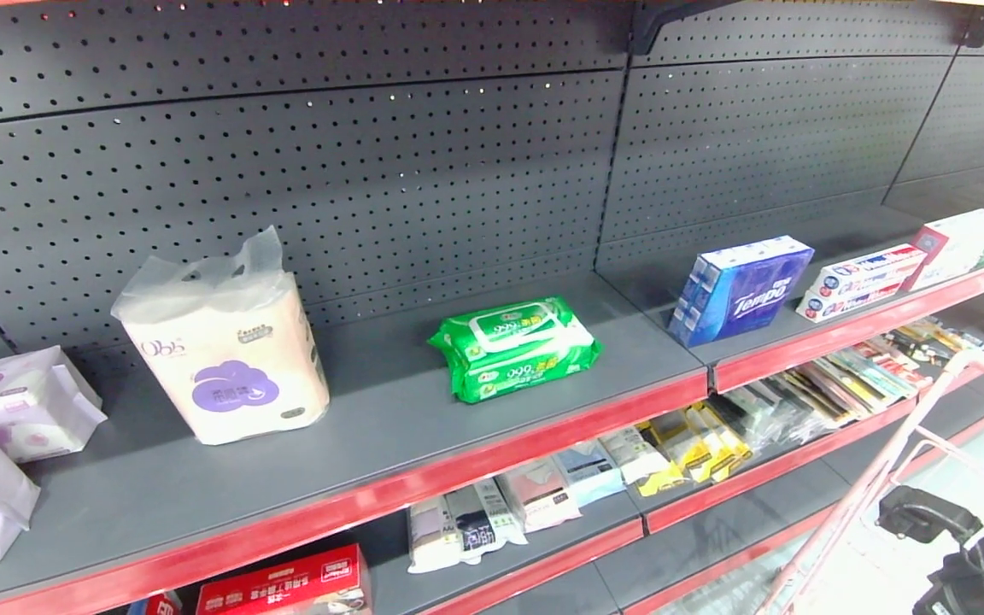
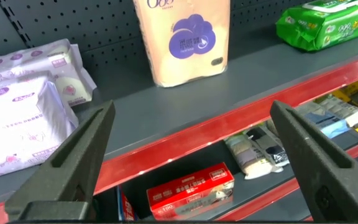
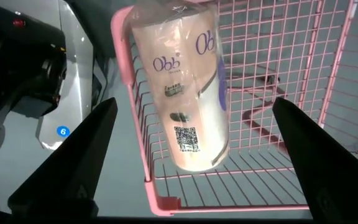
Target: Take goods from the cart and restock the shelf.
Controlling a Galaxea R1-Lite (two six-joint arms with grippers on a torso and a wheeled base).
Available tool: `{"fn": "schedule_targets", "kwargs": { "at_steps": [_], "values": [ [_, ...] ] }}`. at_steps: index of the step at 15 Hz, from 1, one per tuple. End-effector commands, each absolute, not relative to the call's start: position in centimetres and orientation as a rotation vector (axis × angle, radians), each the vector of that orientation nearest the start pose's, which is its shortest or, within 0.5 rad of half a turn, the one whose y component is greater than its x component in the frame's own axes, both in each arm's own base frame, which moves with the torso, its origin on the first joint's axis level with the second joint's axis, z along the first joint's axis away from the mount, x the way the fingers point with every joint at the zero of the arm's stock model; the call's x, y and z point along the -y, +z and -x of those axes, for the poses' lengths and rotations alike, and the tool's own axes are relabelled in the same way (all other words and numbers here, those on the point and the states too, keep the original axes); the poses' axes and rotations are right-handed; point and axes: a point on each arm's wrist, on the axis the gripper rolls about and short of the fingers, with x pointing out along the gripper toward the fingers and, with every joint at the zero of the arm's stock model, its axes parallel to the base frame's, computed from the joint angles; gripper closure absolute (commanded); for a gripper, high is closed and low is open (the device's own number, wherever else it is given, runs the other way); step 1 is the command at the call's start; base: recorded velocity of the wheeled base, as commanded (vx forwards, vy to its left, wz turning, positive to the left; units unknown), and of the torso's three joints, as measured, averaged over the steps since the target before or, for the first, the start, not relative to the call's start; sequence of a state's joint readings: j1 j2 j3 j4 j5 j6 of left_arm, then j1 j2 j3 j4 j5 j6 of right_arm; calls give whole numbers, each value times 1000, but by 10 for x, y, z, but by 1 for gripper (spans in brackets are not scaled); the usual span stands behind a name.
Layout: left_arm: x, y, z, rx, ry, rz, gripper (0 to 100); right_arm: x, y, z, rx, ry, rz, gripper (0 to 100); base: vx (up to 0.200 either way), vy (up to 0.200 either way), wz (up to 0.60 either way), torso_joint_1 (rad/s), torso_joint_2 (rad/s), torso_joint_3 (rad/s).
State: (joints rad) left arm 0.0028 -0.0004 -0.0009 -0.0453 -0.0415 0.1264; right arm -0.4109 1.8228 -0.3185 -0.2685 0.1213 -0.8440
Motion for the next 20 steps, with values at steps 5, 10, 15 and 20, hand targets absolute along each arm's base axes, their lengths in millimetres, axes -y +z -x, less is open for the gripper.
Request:
{"fn": "schedule_targets", "kwargs": {
  "at_steps": [5, 10, 15, 20],
  "values": [
    [1, 80, 23, 48, -35, -128, 0, 75, 25, -180, -1193, 267, 420, 0, 0, 0, 0, -149, 323, 168],
    [1, 81, 23, 50, -35, -128, 0, 74, 25, -180, -1194, 270, 424, 0, 0, 0, 0, -160, 341, 186],
    [1, 80, 23, 48, -35, -128, 0, 74, 26, -182, -1183, 285, 451, 0, 0, 0, 0, -157, 342, 193],
    [1, 80, 23, 48, -35, -128, 0, 78, 26, -191, -1152, 299, 508, 0, 0, 0, 0, -166, 379, 205]
  ]
}}
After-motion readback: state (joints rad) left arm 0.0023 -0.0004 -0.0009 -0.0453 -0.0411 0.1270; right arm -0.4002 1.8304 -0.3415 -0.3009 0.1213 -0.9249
